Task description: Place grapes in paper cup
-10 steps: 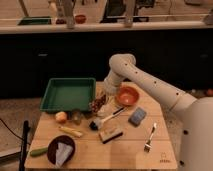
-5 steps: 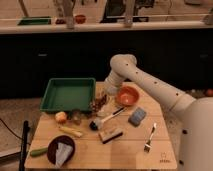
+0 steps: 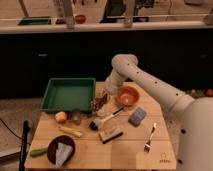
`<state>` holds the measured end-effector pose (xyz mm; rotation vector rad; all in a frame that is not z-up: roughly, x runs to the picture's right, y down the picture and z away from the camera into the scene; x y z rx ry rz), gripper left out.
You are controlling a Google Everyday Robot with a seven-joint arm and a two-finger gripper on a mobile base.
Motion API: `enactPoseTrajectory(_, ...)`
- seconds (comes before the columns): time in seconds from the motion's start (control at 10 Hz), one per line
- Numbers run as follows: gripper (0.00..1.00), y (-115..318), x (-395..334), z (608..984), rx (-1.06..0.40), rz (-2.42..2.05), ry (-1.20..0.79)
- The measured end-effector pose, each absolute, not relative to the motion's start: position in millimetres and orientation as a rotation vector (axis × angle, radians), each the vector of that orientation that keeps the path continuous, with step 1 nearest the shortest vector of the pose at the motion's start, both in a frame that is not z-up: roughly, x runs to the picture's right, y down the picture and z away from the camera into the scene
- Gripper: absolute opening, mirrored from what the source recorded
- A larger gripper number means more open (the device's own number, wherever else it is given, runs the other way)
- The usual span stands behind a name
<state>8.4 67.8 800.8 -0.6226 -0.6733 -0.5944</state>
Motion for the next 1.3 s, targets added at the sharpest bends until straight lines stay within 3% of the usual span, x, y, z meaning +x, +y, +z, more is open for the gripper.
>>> enactPoseTrajectory(0.5,0.76,67.0,3.5,801.2,-0.623,-0.59,-0.702)
enactPoseTrajectory(0.7,0.8,66.3,2.4,799.9,-0.621,-0.588,-0.708)
enactPoseTrajectory(1.3,0.8,63.9,-1.3,798.0,-0.611,-0.591,-0.72)
